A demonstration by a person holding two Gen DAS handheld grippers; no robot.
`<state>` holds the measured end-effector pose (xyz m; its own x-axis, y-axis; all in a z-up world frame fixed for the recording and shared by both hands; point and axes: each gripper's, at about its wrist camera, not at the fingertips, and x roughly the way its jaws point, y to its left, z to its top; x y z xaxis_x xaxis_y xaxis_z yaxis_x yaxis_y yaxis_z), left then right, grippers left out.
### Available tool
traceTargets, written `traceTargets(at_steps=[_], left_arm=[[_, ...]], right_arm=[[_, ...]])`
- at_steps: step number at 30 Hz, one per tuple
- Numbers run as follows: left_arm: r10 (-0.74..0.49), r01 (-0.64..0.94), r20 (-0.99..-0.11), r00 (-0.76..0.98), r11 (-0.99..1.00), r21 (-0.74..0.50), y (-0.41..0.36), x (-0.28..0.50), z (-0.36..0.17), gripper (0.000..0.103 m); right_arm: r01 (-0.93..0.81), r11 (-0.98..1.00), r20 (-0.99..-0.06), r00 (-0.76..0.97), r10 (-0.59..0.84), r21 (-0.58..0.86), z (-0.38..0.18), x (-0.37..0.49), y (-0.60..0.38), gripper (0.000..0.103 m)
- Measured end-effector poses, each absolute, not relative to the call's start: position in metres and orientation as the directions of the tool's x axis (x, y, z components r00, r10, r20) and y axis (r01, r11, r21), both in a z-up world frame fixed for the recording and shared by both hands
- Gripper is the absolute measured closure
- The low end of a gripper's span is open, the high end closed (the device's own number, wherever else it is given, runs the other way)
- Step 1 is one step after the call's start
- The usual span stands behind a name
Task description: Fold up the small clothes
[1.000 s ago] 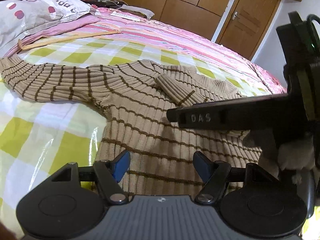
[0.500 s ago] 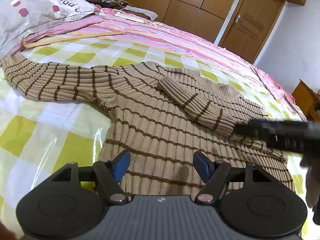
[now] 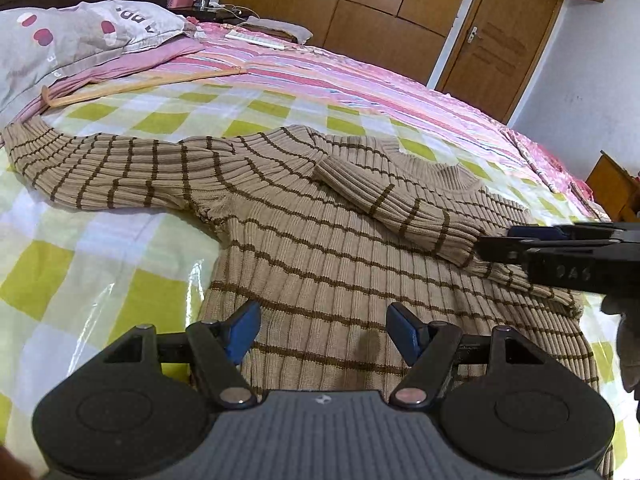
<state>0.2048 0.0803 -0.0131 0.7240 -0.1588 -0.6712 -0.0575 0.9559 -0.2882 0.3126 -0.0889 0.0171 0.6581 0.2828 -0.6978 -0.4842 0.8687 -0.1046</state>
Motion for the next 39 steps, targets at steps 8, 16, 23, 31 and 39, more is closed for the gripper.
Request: traceTargets(at_steps=[8, 16, 23, 31, 39], left_arm=[[-0.159, -0.054, -0.666, 0.729, 0.956, -0.287, 0.082, 0.204, -0.011, 0.028], [-0.164, -0.051, -0.667, 0.727, 0.956, -0.289, 0.084, 0.206, -0.013, 0.028], [-0.17, -0.053, -0.661, 0.731, 0.951, -0.304, 0.086, 0.204, -0.012, 0.028], [-0.147, -0.042, -0.661, 0.735, 0.964, -0.262, 0.079, 0.204, -0.013, 0.028], [-0.149, -0.049, -0.654, 0.742, 0.96, -0.274, 0.08, 0.203, -0.013, 0.028]], right_arm=[[-0.623, 0.762, -0.721, 0.609, 0.329, -0.179, 0.001, 0.328, -0.024, 0.061], [-0.628, 0.737, -0.724, 0.626, 0.289, -0.248, -0.015, 0.352, 0.015, 0.084], [-0.603, 0.793, -0.661, 0.562, 0.497, 0.084, 0.035, 0.353, -0.027, 0.095], [-0.699, 0.708, -0.718, 0.443, 0.537, 0.098, 0.023, 0.339, -0.028, 0.081], [-0.618, 0.78, -0.71, 0.505, 0.491, 0.1, 0.029, 0.354, -0.06, 0.076]])
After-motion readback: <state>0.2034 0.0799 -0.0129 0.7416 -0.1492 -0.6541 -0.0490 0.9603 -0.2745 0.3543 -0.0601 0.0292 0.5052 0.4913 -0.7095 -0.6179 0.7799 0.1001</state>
